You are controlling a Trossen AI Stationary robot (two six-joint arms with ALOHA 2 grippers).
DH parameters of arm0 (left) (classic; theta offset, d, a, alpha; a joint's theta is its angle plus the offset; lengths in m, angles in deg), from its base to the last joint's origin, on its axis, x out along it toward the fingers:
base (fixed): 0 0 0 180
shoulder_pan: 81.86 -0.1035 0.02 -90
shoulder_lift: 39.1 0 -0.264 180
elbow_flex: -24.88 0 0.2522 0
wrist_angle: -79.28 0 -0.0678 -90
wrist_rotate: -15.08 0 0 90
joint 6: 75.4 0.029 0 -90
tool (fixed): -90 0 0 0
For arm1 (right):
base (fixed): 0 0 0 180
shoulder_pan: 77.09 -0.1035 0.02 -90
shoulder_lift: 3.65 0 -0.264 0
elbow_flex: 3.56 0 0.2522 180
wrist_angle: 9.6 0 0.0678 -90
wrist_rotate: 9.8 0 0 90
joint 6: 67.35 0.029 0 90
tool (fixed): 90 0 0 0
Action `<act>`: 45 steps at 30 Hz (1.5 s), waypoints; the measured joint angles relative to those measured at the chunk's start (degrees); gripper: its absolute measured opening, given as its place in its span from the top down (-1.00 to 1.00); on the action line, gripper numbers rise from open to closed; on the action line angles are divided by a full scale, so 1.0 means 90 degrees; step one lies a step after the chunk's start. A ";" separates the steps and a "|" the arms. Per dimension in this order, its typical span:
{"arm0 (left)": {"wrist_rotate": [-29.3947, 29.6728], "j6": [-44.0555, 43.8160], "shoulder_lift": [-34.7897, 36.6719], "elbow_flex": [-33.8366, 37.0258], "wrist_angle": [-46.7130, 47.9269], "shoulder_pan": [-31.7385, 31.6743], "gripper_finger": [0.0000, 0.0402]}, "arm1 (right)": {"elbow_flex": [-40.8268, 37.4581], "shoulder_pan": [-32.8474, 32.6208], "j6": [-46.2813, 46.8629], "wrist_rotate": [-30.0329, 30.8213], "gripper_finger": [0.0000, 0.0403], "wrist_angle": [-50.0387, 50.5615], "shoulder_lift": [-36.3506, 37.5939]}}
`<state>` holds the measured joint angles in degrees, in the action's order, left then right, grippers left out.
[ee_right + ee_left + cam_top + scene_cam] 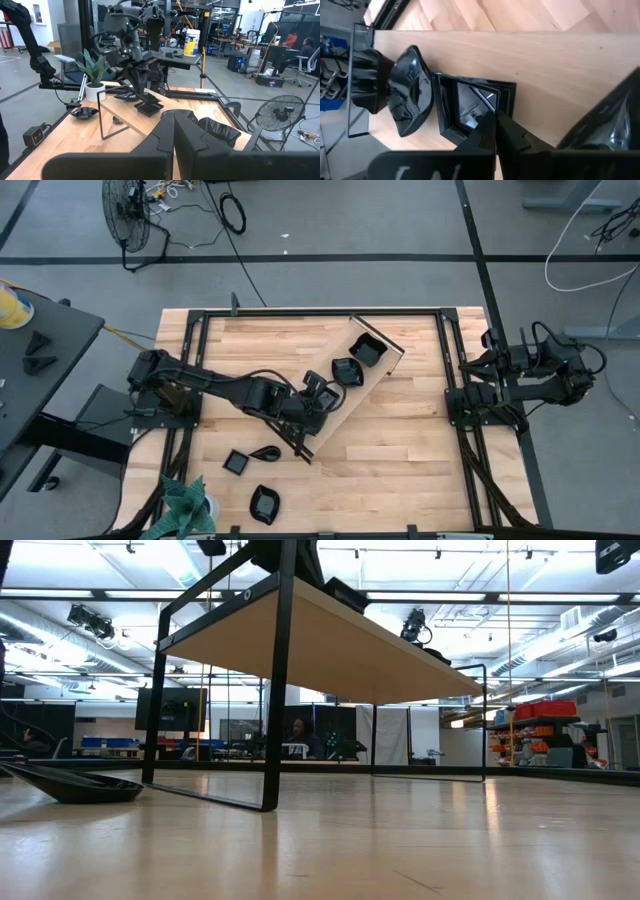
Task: Pick & Place Mini shaped plates
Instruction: Stack the black square shaped plate on top of the black square shaped plate on the shelf
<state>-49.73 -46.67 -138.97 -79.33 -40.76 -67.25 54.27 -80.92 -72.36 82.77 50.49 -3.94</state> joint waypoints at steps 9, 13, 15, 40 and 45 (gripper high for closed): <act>0.0040 -0.0004 -0.0010 0.0000 0.0036 -0.0013 0.98 | 0.0000 -0.0002 0.0000 0.0000 0.95 -0.0002 0.0000; 0.0061 -0.0005 -0.0010 0.0000 0.0037 -0.0034 0.98 | 0.0000 0.0000 0.0000 0.0000 0.95 -0.0002 0.0000; 0.0069 -0.0005 -0.0010 0.0000 0.0043 -0.0034 0.98 | 0.0000 -0.0001 0.0000 0.0000 0.95 -0.0003 0.0000; 0.0097 -0.0123 -0.0010 0.0000 0.0041 -0.0034 0.61 | 0.0000 -0.0002 0.0000 0.0000 0.95 -0.0002 0.0000; 0.0237 -0.0092 0.0026 -0.0025 0.0057 -0.0034 0.62 | 0.0000 -0.0001 0.0000 0.0000 0.95 -0.0004 0.0000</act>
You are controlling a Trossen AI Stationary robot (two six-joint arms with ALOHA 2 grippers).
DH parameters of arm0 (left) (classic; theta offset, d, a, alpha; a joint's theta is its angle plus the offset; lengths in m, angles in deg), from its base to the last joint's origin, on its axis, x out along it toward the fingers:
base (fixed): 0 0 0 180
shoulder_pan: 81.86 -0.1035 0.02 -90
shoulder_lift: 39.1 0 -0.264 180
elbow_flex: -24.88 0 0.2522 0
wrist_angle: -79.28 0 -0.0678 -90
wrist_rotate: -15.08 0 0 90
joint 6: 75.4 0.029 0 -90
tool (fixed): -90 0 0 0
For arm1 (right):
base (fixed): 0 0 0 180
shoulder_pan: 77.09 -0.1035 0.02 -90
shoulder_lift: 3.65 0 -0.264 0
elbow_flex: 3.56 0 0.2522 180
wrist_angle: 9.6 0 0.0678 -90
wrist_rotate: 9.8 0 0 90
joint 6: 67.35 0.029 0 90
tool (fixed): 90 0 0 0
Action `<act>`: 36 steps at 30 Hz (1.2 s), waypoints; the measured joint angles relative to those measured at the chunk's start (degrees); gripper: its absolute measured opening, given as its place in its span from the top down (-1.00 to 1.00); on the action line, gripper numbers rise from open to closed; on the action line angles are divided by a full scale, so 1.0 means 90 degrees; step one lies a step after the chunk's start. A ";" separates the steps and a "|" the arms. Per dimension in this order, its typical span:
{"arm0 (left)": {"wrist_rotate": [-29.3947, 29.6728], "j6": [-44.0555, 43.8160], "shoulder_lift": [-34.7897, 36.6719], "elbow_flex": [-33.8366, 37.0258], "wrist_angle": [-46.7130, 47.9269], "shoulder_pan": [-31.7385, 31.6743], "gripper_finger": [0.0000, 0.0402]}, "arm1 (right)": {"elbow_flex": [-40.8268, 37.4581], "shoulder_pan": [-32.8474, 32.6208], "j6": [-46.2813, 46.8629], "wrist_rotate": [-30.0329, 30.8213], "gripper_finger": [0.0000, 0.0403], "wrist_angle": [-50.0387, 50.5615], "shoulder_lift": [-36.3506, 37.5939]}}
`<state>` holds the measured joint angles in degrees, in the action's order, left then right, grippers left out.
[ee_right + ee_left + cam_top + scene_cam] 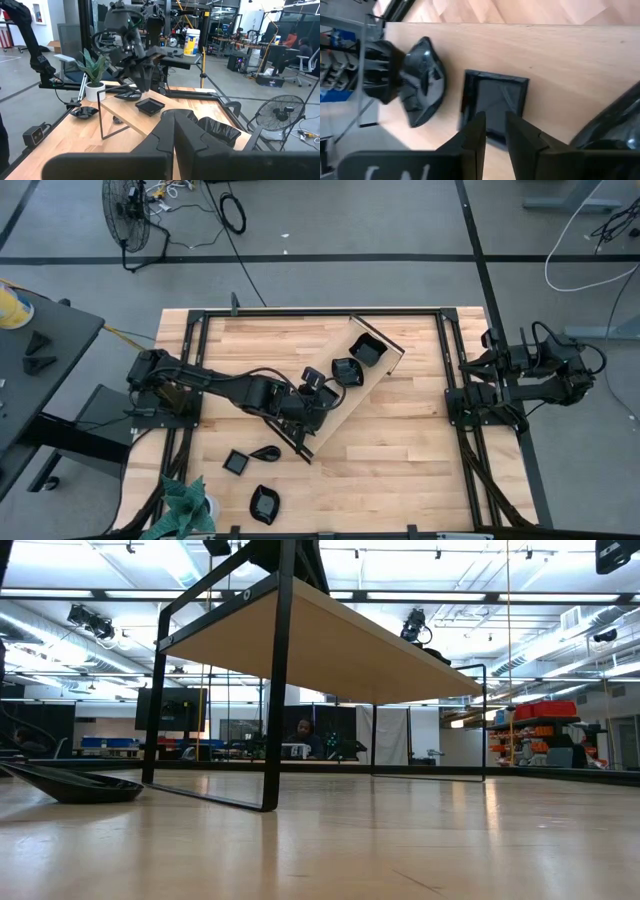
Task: Pick & Place Mini shaped plates
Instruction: Stack the black square shaped plate on top of the black square shaped plate on the shelf
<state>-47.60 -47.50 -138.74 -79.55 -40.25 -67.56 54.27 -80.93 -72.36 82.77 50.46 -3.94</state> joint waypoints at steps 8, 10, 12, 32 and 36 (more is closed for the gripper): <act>0.0102 -0.0060 0.0085 -0.1119 0.1074 0.0000 0.62 | 0.0002 -0.0001 0.0000 0.0000 0.95 0.0003 0.0000; -0.0002 -0.0208 0.0090 -0.1405 0.1258 -0.0018 0.62 | 0.0002 0.0001 0.0000 0.0000 0.95 -0.0004 -0.0002; -0.0022 -0.0339 0.0090 -0.1699 0.1690 -0.0035 0.62 | 0.0002 0.0001 0.0000 0.0000 0.95 0.0001 -0.0002; -0.2377 -0.0640 0.0962 -0.2474 0.4770 -0.0032 0.58 | 0.0002 0.0000 0.0000 0.0000 0.95 0.0000 -0.0002; -0.2690 -0.0750 0.1296 -0.1928 0.4785 0.0015 0.58 | 0.0002 -0.0001 0.0000 0.0000 0.95 0.0001 -0.0002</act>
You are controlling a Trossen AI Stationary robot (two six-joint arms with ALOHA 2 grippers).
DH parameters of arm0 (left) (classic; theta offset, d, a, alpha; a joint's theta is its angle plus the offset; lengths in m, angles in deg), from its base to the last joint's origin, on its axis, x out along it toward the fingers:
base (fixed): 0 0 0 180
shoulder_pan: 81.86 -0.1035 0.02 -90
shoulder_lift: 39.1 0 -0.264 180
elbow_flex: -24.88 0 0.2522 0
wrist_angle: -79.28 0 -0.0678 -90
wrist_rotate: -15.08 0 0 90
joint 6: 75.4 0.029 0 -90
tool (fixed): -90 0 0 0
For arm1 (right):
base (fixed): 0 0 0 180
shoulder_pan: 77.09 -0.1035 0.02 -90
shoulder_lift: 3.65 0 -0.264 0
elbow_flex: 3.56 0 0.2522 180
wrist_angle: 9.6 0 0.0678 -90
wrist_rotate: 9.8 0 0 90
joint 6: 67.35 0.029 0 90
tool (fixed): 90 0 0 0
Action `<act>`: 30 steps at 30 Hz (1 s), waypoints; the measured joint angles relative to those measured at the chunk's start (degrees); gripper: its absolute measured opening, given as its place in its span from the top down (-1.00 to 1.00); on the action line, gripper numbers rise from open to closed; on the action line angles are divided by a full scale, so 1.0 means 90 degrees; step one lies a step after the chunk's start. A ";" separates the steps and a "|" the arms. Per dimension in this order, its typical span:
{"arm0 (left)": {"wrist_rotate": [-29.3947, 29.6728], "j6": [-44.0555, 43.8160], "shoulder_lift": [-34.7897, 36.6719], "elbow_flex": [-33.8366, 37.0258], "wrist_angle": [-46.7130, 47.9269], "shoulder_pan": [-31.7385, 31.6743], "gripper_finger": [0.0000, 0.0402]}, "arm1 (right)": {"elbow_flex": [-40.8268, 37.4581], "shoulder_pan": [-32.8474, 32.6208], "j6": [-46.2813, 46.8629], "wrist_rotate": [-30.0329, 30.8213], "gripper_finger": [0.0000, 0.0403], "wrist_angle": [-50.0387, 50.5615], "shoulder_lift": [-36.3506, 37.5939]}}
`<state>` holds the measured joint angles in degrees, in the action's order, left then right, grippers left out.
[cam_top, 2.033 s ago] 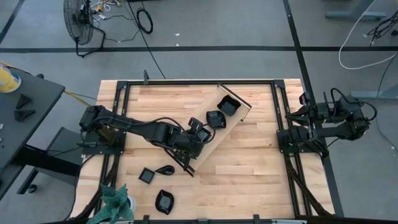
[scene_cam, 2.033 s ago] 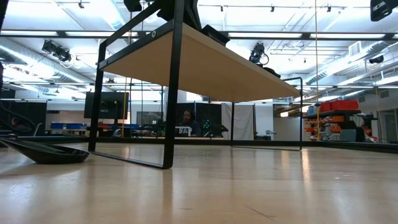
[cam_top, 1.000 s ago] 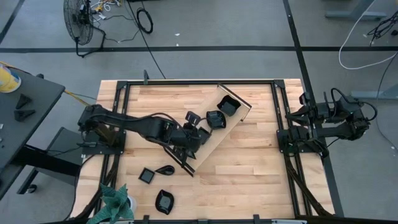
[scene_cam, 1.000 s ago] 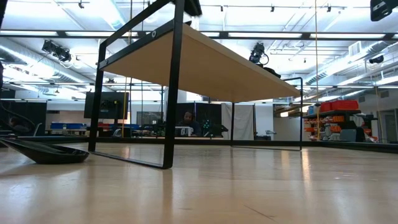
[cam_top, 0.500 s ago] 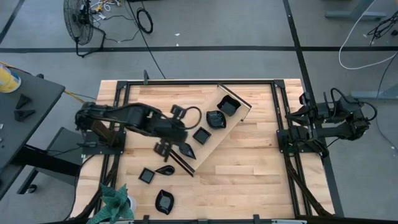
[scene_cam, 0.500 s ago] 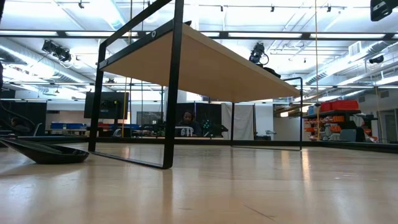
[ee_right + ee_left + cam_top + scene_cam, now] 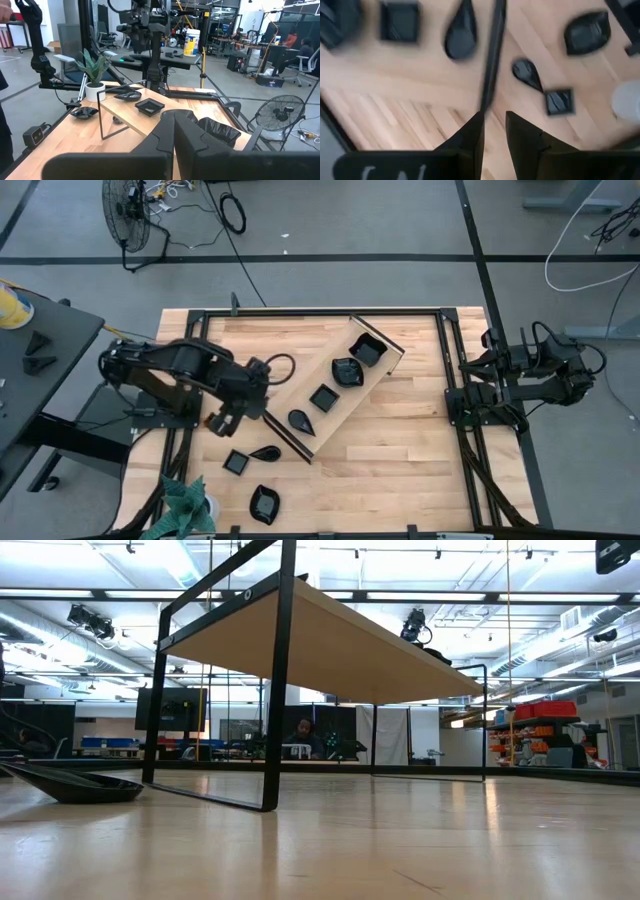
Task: Pick & Place Mini shaped plates
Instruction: Stack the black square shaped plate on top of the black square shaped plate on the shelf
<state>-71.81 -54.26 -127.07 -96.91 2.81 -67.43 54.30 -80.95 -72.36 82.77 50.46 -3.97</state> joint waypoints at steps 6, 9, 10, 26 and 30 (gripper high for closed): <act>-0.0003 -0.0560 0.0639 0.1192 -0.0151 0.0002 0.58 | 0.0000 0.0001 0.0000 0.0000 0.95 0.0003 0.0000; -0.0004 -0.0705 0.0993 0.1754 -0.0321 0.0085 0.58 | 0.0000 0.0000 0.0000 0.0000 0.95 0.0000 0.0000; -0.0002 -0.0719 0.1099 0.1917 -0.0410 0.0114 0.58 | 0.0000 0.0002 0.0000 0.0000 0.95 0.0000 0.0000; -0.0366 -0.2314 0.1966 0.3582 -0.1192 0.0287 0.58 | 0.0000 0.0002 0.0000 0.0000 0.95 0.0000 0.0000; -0.0911 -0.2700 0.1965 0.3961 -0.1494 0.0287 0.58 | 0.0000 0.0001 0.0000 0.0000 0.95 -0.0001 0.0000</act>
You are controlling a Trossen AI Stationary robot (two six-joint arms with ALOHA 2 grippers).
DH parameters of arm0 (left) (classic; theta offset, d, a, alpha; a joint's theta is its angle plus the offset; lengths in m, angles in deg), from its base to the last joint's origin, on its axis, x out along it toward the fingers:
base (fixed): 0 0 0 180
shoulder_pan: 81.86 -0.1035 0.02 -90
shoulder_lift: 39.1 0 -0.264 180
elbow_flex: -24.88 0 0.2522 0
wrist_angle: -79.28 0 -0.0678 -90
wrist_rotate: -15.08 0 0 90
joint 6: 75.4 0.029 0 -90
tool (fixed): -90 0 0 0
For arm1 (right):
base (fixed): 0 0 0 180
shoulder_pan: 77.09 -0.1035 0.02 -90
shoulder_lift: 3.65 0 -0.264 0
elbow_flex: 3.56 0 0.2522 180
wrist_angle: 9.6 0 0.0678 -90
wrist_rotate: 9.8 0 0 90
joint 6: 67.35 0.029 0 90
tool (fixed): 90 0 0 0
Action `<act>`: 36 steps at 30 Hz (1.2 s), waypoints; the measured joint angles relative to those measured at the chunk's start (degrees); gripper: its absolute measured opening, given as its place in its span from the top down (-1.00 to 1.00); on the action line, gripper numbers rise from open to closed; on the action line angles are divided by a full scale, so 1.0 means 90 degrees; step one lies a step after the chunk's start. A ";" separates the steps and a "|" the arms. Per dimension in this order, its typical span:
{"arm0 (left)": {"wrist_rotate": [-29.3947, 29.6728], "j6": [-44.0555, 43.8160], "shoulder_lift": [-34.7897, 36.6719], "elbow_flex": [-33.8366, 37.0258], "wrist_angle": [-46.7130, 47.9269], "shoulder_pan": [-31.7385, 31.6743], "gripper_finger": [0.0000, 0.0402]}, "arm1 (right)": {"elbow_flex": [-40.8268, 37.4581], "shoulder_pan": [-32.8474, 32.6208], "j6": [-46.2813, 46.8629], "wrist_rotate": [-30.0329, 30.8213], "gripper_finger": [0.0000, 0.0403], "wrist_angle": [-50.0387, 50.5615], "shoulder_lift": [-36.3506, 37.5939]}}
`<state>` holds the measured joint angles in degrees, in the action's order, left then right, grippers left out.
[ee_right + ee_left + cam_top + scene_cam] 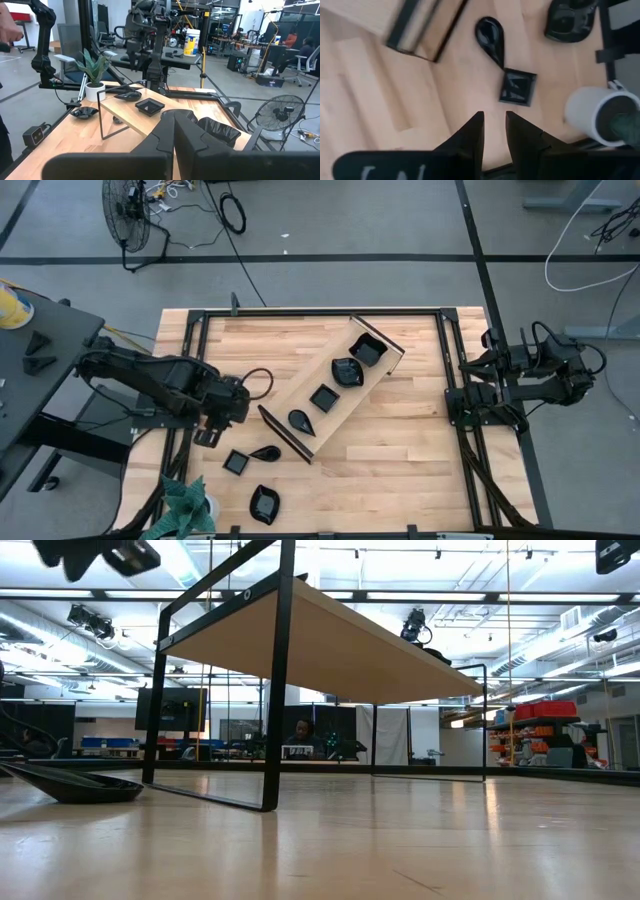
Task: Pick & Place Mini shaped plates
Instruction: Stack the black square shaped plate on top of the black square shaped plate on the shelf
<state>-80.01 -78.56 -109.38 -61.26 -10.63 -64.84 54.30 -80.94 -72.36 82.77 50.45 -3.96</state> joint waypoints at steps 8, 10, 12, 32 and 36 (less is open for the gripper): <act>-0.0291 0.0270 -0.0005 0.0744 -0.0481 0.0212 0.58 | 0.0000 0.0002 0.0000 0.0000 0.95 0.0001 0.0000; -0.0306 0.0401 -0.0005 0.0917 -0.0602 0.0259 0.58 | 0.0000 0.0001 0.0000 0.0000 0.95 0.0001 0.0000; -0.0375 0.0425 -0.0007 0.1075 -0.0729 0.0315 0.58 | 0.0000 0.0001 0.0000 0.0000 0.95 0.0002 0.0000; -0.1634 -0.0577 -0.0007 0.2785 -0.1934 0.0259 -0.30 | 0.0000 -0.0001 0.0000 0.0000 0.95 0.0002 0.0002; -0.1596 -0.0388 -0.0007 0.2996 -0.2345 0.0259 -0.38 | 0.0000 0.0002 0.0000 0.0000 0.95 0.0002 0.0000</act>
<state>-94.38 -82.05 -109.45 -34.29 -31.74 -62.51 54.30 -80.92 -72.36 82.77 50.47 -3.97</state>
